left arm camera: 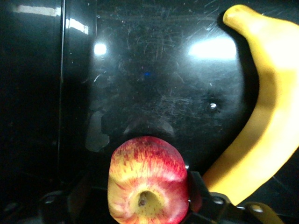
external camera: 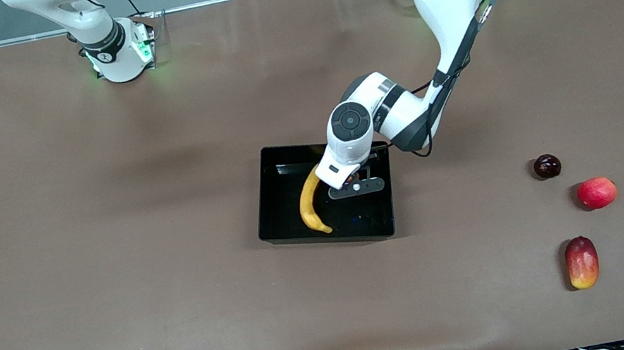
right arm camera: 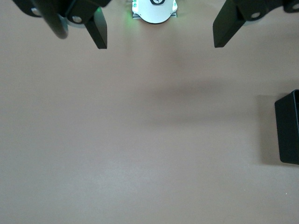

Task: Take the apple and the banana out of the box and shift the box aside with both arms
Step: 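Carry the apple out of the tray toward the other fruits, then lower the apple onto the table beside the plum and open, then move the left gripper back into the tray and grasp the banana, then lift the banana with the left gripper while the right gripper reaches the tray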

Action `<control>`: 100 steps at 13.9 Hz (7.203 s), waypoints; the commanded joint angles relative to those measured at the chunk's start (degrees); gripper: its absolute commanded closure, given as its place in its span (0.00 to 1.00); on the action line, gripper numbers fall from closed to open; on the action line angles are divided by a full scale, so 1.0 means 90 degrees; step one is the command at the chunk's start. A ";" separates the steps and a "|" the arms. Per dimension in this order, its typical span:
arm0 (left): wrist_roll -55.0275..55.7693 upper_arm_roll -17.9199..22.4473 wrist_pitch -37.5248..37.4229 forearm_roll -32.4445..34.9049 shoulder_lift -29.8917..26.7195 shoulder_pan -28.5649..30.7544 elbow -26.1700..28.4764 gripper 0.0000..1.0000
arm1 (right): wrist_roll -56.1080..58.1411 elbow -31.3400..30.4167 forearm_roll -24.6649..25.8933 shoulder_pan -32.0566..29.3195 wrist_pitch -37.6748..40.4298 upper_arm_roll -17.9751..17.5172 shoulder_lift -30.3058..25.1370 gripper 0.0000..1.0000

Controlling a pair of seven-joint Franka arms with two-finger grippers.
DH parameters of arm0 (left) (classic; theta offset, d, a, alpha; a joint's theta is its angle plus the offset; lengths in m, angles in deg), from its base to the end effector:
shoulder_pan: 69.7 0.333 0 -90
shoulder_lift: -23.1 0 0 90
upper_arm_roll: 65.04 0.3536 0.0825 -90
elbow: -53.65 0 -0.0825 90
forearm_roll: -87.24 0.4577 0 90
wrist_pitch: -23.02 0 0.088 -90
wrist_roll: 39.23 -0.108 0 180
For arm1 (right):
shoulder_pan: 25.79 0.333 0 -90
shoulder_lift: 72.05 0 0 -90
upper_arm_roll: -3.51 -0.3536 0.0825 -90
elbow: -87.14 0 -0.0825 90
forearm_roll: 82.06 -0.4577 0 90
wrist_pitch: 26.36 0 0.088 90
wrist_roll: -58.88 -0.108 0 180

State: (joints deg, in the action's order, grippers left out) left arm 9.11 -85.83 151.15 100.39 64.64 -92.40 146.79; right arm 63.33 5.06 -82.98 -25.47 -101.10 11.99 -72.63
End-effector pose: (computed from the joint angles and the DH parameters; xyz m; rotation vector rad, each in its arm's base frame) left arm 0.5777 -0.4955 0.1907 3.1361 0.0208 -0.1382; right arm 0.5883 -0.0829 0.7190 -3.1049 0.0953 0.1796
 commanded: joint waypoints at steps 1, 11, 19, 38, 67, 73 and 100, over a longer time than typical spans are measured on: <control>0.0156 0.0015 0.0031 0.0072 0.0052 -0.0056 -0.0105 0.86 | 0.0024 0.0213 -0.0035 -0.0075 0.0111 -0.0064 0.0123 0.00; 0.0049 0.0044 -0.0221 0.0150 -0.0914 0.0763 -0.0748 1.00 | 0.0043 0.0174 0.0063 -0.0124 0.0208 -0.0015 0.0201 0.00; -0.2408 0.0014 -0.0769 0.0071 -0.0964 0.2258 -0.0945 1.00 | 0.0043 0.0193 -0.0044 -0.0065 0.0208 -0.0054 0.0230 0.00; -0.4434 0.0083 0.0344 0.0901 -0.0289 0.3665 0.0403 0.00 | -0.0025 0.0164 0.0073 0.0199 0.0335 -0.0054 0.0240 0.00; -0.1026 -0.0025 0.1154 0.0853 0.0921 -0.0495 -0.1462 0.00 | 0.0053 0.0193 -0.0005 -0.0074 0.0355 -0.0044 0.0767 0.00; -0.0646 0.0268 0.1233 0.0843 0.1438 -0.1002 -0.1754 0.00 | -0.0035 0.0067 -0.0025 -0.0046 0.0677 -0.0054 0.0807 0.00; -0.0497 0.0659 0.0129 0.0374 -0.0504 -0.0087 -0.1716 1.00 | -0.3159 -0.1779 -0.1226 0.0705 -0.3188 -0.1811 0.1450 0.00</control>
State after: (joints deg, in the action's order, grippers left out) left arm 5.71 -79.54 152.81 104.57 61.94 -95.84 129.73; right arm 37.20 -11.31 -93.11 -19.88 -127.37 -3.71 -61.97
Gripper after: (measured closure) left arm 0.639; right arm 0.000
